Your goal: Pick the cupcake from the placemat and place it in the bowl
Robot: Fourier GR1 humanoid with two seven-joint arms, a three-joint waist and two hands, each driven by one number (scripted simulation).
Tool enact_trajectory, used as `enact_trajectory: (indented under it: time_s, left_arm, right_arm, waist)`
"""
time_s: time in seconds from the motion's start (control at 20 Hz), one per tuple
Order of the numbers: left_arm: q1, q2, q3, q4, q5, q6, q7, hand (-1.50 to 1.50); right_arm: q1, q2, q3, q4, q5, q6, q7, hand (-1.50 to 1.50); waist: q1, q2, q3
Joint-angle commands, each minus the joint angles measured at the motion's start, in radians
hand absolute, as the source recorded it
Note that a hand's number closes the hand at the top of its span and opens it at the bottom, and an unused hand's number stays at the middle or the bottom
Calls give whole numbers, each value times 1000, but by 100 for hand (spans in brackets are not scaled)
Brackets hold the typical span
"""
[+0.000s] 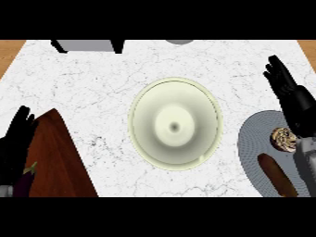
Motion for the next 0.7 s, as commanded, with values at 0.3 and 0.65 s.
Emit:
enact_trajectory:
  time_s: [0.3,0.65]
  left_arm:
    - [-154,59,64,-74,-29,-21,-89,0]
    - [-252,53,101,44,-26,-82,-146,0]
  right_arm:
    - [-90,-165,123,-119,184,210,-172,-150]
    - [352,10,120,-258,253,-5,-562,-150]
  waist:
    - [-52,-13,-29]
    - [-53,19,-16]
